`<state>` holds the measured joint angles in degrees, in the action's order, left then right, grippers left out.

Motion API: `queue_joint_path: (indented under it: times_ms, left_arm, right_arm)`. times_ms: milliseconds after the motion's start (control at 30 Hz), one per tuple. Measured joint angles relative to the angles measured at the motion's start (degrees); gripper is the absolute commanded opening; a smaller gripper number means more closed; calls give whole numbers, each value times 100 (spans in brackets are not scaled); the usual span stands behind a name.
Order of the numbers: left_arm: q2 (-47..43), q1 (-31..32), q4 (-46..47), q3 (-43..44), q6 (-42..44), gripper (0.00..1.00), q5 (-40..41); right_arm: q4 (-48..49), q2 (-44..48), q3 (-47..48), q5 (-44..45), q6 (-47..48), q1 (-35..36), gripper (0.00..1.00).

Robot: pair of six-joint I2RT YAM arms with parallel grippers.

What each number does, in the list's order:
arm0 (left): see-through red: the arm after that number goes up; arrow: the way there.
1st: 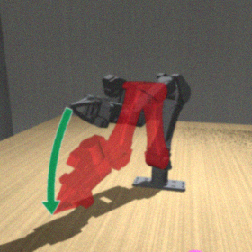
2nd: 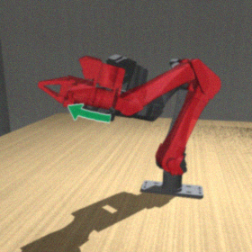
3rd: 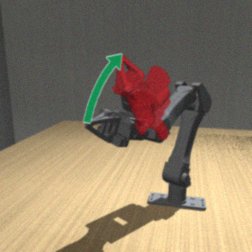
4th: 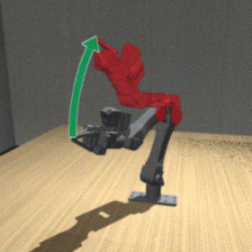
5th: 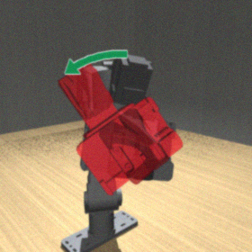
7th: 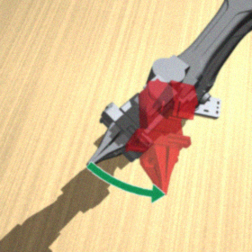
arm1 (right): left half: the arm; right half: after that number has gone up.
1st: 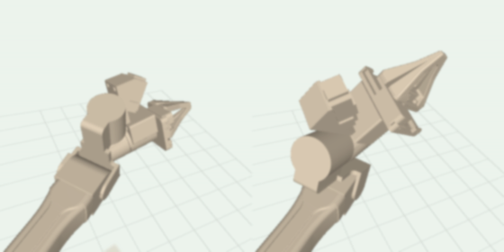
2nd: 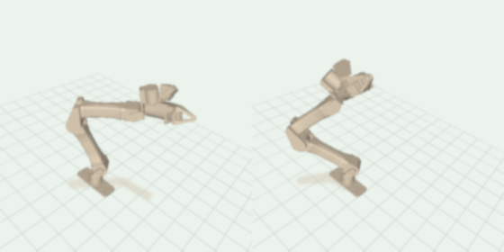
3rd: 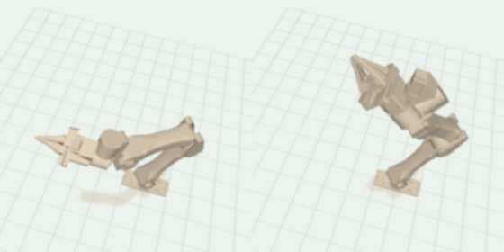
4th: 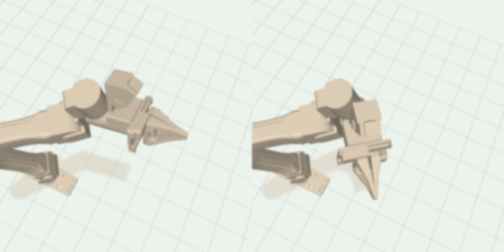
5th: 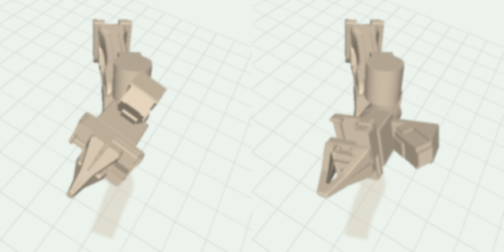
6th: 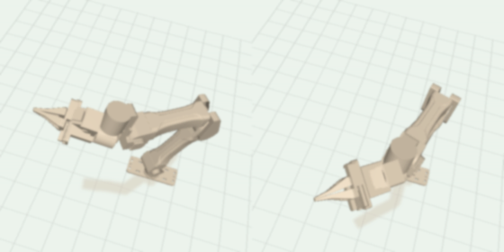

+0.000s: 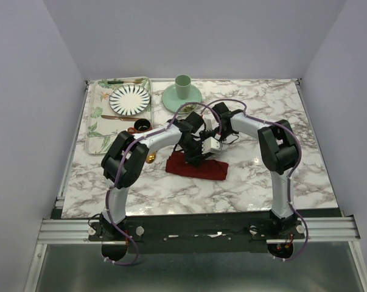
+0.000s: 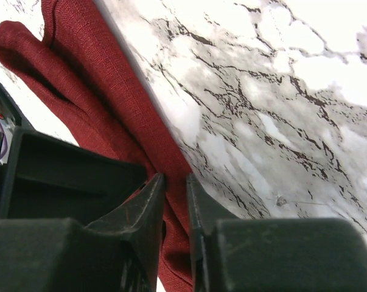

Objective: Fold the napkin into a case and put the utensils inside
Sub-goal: Smooth out the smaller rectangle-folded napkin at the center of the board.

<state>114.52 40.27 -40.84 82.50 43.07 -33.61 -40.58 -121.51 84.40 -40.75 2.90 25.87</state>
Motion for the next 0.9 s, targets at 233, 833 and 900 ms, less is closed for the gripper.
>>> queue_joint_path:
  times_ms: [233, 833, 900]
  left_arm:
    - [0, 7, 72, 0, -13, 2, 17]
    - [-120, 15, 295, -195, -219, 50, 118]
    - [-153, -9, 297, -195, -236, 52, 114]
  right_arm:
    - [0, 0, 0, -13, 17, 20, 18]
    - [0, 0, -2, -59, 24, 79, 15]
    - [2, 0, -2, -59, 26, 81, 15]
